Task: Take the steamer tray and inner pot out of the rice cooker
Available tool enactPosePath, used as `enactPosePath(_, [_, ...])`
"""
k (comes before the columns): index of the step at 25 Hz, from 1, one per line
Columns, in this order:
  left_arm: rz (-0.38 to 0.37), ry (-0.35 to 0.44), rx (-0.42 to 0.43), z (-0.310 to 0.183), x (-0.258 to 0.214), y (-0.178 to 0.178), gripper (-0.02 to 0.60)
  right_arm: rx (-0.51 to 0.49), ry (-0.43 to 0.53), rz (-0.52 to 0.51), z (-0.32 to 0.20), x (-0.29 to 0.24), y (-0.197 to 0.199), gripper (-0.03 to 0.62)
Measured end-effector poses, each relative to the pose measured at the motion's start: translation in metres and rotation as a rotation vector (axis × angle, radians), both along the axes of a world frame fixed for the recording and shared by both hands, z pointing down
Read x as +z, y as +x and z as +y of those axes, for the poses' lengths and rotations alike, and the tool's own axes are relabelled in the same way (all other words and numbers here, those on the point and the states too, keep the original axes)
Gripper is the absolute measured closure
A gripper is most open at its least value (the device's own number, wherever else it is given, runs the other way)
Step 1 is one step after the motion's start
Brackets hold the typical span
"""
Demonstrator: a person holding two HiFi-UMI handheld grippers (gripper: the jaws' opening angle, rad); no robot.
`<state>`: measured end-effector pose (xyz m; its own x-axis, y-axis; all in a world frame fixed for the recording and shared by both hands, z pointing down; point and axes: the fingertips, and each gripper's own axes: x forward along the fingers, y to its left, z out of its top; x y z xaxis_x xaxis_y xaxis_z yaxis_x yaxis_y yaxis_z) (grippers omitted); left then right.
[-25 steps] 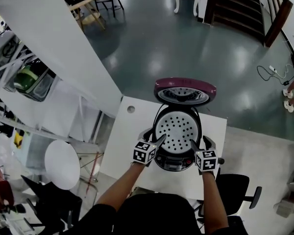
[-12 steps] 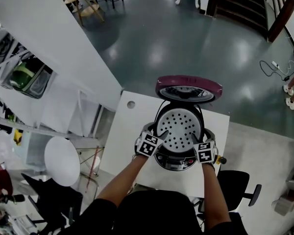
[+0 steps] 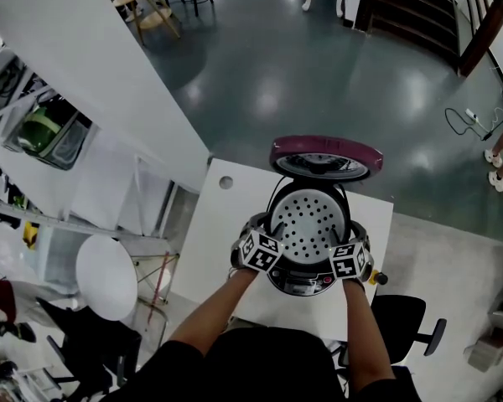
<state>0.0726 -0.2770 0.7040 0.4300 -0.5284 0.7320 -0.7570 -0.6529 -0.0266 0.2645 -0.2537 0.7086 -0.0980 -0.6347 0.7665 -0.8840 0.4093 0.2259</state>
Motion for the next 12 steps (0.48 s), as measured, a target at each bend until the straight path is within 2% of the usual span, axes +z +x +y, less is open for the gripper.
enactPosePath(6, [-0.055, 0.041, -0.021, -0.002, -0.008, -0.001, 0.449, 0.032, 0.005, -0.004, -0.003, -0.003, 0.003, 0.423])
enactPosePath(12, [-0.064, 0.076, -0.016, -0.002, -0.019, 0.002, 0.46, 0.054, 0.04, -0.011, -0.001, -0.011, 0.006, 0.467])
